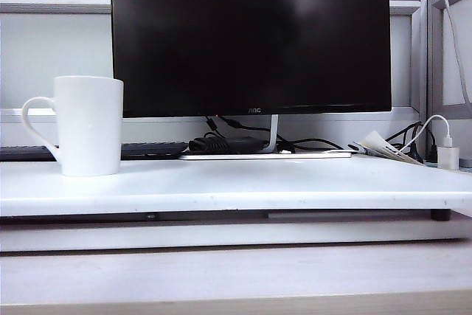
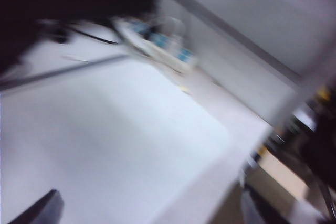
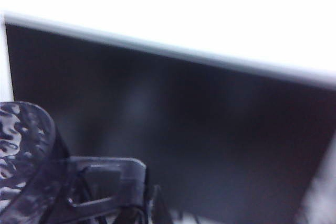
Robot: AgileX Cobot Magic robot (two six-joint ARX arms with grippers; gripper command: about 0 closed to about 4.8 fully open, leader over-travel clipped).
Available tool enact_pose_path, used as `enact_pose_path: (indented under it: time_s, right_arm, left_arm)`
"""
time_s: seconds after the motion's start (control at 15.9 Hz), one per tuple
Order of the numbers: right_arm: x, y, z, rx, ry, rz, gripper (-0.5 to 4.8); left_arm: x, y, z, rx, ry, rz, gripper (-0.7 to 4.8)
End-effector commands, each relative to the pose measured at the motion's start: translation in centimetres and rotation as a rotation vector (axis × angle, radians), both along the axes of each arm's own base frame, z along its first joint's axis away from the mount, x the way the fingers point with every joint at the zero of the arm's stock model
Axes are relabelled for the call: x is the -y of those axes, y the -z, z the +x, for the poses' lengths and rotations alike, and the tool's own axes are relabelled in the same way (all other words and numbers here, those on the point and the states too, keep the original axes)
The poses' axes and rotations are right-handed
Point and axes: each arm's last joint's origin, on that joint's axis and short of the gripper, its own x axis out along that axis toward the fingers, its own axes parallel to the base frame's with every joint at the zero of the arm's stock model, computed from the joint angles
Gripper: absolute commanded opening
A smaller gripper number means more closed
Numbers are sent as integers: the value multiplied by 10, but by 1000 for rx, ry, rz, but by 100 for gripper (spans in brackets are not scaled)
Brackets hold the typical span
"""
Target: Carefully pick up the black cup and pour some water from the black cup into the white cup.
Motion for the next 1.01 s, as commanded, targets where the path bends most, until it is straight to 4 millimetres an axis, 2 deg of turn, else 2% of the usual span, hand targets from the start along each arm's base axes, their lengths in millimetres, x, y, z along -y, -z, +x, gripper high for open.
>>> enact_pose_path:
  time_s: [0.06,0.19,0.32,0.38,0.5,0.57,0.76,0.88,1.01]
  right_arm:
    - [12,52,-17,-45,-2,80,-6]
    - [10,127,-12,-108,-1,149,-6]
    - [1,161,7,-194,9,111,-6]
    - [-7,177,24,-218,-41,99,-6]
    - [-16,198,46,-223,-36,100,-6]
    - [-22,216,59,-230,-33,140,-6]
    - [-26,236,74,-197,-41,164,-6]
    - [-22,255,86,-225,-10,161,-6]
    - [-17,266,93,-228,10,175,-6]
  left_arm:
    - [16,1,-11,55,107,48,479]
    - [39,16,-20,159,92,167,479]
    - [52,29,-17,202,69,170,479]
    - [60,38,-7,210,50,168,479]
    - [72,48,8,194,47,162,479]
    - [80,58,20,160,39,143,479]
    - [87,67,28,141,55,140,479]
    - [87,67,29,142,55,142,479]
    - [87,68,29,142,55,143,479]
